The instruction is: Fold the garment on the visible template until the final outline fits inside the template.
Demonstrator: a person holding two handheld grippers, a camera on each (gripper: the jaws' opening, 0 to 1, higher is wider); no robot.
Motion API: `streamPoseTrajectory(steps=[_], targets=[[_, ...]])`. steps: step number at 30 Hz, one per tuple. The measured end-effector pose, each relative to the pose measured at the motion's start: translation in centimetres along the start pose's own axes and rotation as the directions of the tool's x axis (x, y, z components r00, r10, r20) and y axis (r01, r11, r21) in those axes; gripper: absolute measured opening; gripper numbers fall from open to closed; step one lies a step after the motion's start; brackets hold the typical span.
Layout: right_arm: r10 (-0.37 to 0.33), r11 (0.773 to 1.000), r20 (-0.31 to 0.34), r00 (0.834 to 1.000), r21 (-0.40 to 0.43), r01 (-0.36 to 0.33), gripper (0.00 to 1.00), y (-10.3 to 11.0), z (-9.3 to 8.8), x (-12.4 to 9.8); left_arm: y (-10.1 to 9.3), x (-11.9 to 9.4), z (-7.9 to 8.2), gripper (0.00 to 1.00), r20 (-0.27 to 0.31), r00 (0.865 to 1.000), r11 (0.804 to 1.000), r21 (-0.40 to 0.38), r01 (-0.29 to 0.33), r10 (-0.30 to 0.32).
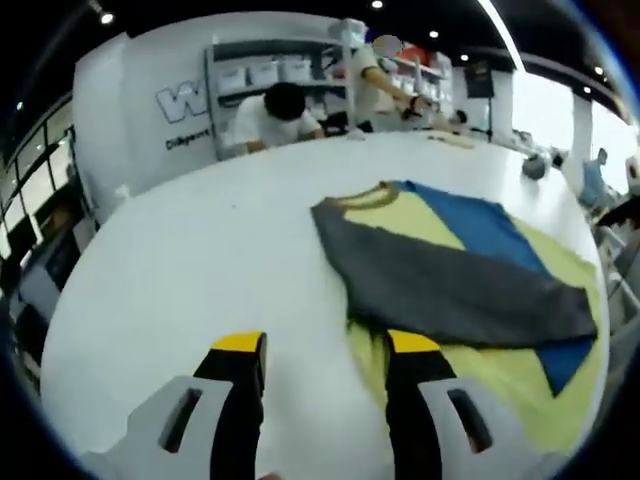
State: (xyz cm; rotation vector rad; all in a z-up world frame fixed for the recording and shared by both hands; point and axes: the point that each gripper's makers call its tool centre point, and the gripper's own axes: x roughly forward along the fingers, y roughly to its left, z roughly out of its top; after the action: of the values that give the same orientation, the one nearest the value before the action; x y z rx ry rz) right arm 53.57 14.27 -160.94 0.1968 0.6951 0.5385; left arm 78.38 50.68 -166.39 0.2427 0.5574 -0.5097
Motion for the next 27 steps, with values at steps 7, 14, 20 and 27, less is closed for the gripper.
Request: streamPoseTrajectory(steps=[7, 14, 20, 27], targets=[[-0.012, 1.000, 0.001, 1.000, 0.024, 0.012, 0.99, 0.3, 0.2, -0.1, -0.6, 1.8, 0.0, 0.37, 0.019, 1.000, 1.000, 0.015, -0.005, 0.005], [-0.019, 0.999, 0.008, 1.000, 0.050, 0.019, 0.99, 0.9, 0.1, -0.1, 1.5, 2.9, 0.9, 0.41, 0.052, 0.994, 0.996, -0.017, -0.092, 0.093], [-0.021, 0.998, -0.002, 1.000, 0.052, 0.021, 0.99, 1.5, 0.1, 0.1, 2.4, 2.7, 0.6, 0.40, 0.056, 0.995, 0.997, 0.002, -0.082, 0.082], [-0.020, 0.999, -0.001, 1.000, 0.047, 0.020, 0.99, 1.8, 0.4, 0.4, -0.1, 2.1, 0.0, 0.04, 0.049, 0.998, 0.988, 0.149, 0.042, -0.050]])
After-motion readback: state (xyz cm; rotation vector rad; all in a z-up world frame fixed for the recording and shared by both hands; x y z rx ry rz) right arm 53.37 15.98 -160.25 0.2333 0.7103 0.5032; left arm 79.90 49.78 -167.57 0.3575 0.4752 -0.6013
